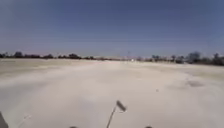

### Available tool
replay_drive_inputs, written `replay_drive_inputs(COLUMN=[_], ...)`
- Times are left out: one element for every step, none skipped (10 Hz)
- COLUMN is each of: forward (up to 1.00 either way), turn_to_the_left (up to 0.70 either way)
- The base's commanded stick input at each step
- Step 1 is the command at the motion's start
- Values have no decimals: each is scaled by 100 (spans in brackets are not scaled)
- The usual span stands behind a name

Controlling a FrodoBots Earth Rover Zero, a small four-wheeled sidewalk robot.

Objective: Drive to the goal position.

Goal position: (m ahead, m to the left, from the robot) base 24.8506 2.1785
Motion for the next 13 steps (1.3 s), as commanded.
replay_drive_inputs(forward=[70,70,70,70,70,70,70,70,70,70,70,70,70], turn_to_the_left=[0,0,0,0,0,0,0,0,0,0,0,0,0])
